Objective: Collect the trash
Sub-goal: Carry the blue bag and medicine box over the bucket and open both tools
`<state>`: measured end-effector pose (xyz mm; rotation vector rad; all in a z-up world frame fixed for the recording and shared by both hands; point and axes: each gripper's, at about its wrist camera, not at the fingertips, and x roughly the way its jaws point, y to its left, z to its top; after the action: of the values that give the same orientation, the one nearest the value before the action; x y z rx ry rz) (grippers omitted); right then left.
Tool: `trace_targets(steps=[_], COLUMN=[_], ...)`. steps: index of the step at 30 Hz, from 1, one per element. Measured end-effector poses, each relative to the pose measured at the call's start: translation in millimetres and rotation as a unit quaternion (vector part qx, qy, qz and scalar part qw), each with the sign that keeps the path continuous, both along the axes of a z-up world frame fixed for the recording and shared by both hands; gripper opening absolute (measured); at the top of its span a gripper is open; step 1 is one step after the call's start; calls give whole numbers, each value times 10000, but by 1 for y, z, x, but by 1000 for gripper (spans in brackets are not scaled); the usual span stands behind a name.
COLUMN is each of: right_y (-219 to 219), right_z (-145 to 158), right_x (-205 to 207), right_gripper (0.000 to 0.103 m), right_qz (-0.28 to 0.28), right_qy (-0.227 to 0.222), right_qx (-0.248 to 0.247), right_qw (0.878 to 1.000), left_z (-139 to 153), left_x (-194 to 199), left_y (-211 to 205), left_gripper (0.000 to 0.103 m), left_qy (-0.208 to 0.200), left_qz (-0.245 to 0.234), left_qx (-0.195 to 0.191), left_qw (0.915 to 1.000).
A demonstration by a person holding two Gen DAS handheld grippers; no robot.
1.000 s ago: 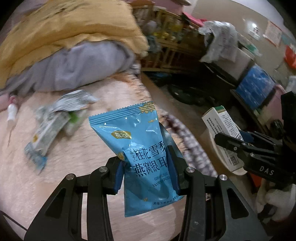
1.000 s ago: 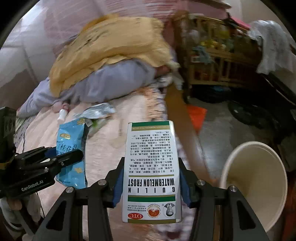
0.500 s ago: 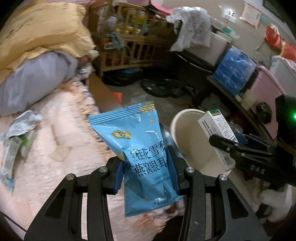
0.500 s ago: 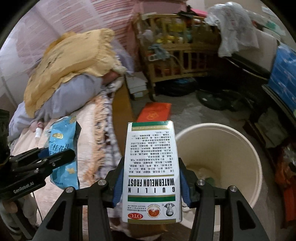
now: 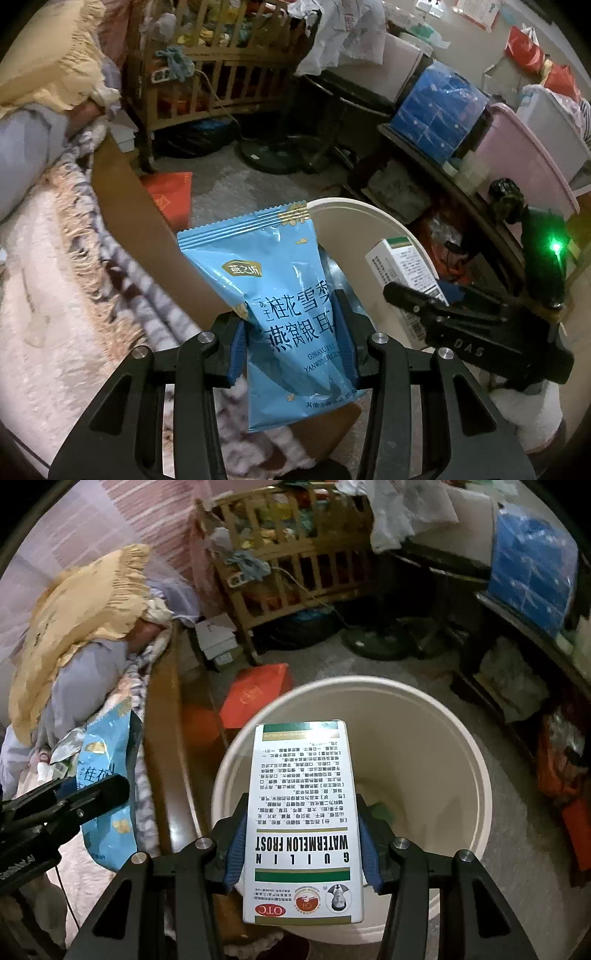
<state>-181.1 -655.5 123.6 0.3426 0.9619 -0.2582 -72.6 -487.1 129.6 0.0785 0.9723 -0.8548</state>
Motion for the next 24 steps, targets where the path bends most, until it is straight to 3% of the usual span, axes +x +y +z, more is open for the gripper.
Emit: trace_targets(steps=[8, 21, 24], right_y=[-20, -36, -40], right_z=[-22, -38, -40], right_x=[10, 20, 21], right_gripper=[49, 49, 54], right_qz=[-181, -368, -476], right_qy=[164, 207, 143], right_qx=[132, 262, 341], right_qw=[9996, 9988, 9982], left_z=[-14, -26, -28], left_x=[7, 7, 7], left_y=[-29, -41, -44], left_gripper=[40, 41, 43], left_qy=[116, 157, 208], left_qz=[-99, -194, -234], left_qx=[54, 134, 113], left_qw=[9999, 9996, 9994])
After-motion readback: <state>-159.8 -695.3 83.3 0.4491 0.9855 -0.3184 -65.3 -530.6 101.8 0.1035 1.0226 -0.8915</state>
